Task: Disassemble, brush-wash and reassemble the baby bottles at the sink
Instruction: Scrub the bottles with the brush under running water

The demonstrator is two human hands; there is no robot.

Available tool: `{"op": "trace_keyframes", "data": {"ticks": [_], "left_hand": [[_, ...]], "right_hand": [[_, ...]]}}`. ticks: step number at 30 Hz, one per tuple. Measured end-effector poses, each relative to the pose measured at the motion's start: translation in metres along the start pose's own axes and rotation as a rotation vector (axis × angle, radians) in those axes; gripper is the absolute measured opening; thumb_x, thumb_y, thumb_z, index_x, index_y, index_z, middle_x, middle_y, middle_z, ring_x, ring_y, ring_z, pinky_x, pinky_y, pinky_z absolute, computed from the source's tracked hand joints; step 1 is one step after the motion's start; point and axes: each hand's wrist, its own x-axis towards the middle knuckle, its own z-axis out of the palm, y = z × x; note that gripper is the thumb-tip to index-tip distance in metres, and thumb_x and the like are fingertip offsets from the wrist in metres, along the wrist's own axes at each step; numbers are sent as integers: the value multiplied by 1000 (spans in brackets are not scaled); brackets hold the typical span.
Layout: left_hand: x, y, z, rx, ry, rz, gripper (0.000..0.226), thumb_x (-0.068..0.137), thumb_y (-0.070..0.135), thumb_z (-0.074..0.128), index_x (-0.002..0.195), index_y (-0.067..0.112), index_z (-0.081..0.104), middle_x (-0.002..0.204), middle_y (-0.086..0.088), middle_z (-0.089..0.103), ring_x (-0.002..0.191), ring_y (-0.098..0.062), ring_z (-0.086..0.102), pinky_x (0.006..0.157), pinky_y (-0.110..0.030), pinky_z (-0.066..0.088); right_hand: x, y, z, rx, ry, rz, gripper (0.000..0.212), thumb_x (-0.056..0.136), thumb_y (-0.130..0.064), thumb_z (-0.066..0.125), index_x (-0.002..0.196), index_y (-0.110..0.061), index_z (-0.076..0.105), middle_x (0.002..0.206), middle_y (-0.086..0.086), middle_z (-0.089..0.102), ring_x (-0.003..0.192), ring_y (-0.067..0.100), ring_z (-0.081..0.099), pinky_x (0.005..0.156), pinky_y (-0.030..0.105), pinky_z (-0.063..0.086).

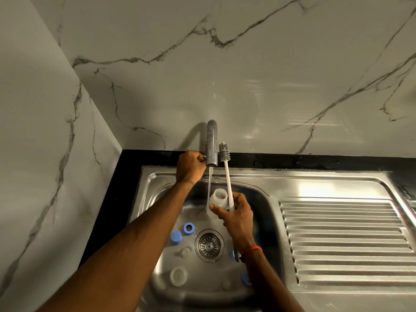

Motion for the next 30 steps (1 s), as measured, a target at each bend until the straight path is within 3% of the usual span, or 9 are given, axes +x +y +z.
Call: {"op": "trace_keyframes", "data": {"ticks": [3, 6, 10, 13, 16, 20, 25, 30], "left_hand": [[-5, -6, -3, -110, -56, -14, 13, 82, 22, 82, 80, 17, 71, 64, 16, 61, 57, -3, 63, 48, -14, 44], [-34, -18, -1, -325, -86, -129, 13, 90, 29, 74, 91, 17, 70, 78, 2, 73, 61, -7, 67, 53, -17, 49], [-78, -29, 4, -609, -241, -468, 37, 94, 50, 60, 99, 16, 72, 93, -11, 75, 80, -24, 72, 75, -44, 59], [-101, -30, 4, -767, -374, -717, 52, 91, 65, 54, 109, 18, 69, 102, -12, 75, 93, -30, 72, 76, -44, 61], [-109, -29, 5, -1093, -469, -826, 63, 90, 65, 56, 121, 12, 64, 110, -15, 74, 99, -32, 73, 72, -40, 61], [-102, -24, 5, -1254, -424, -868, 65, 89, 56, 64, 127, 3, 61, 108, -19, 74, 89, -28, 75, 63, -34, 60], [-85, -23, 9, -1227, -291, -890, 63, 88, 52, 68, 127, 3, 56, 112, -22, 63, 92, -29, 64, 72, -35, 60], [-74, -21, 3, -1235, -160, -854, 51, 91, 44, 68, 126, 7, 57, 111, -18, 58, 89, -26, 58, 62, -30, 56]], "right_hand": [[-2, -2, -1, 23, -3, -12, 48, 68, -36, 90, 102, -30, 56, 96, -5, 69, 85, 14, 69, 70, 38, 63], [-2, -6, -1, 52, -8, -18, 47, 67, -39, 90, 99, -32, 57, 94, -4, 70, 84, 15, 70, 68, 36, 62], [-2, -17, 4, 77, -28, -25, 49, 66, -35, 92, 101, -29, 58, 94, -4, 71, 83, 14, 71, 66, 31, 62], [0, -26, 11, 94, -30, -29, 50, 66, -29, 92, 103, -25, 59, 95, -5, 71, 84, 9, 71, 68, 29, 61], [3, -35, 15, 89, -43, -36, 52, 66, -25, 92, 105, -22, 59, 94, -5, 72, 82, 4, 70, 67, 22, 59], [1, -43, 13, 104, -63, -37, 40, 75, -29, 86, 104, -23, 60, 92, -3, 72, 80, 9, 71, 61, 23, 58], [-2, -37, -20, -23, -71, -34, 12, 96, -31, 63, 103, -21, 64, 84, 1, 71, 70, 13, 68, 54, 20, 54], [-6, -26, -74, -296, -69, -114, 12, 99, -31, 58, 91, -27, 66, 77, -2, 69, 65, 10, 65, 58, 24, 56]]}}
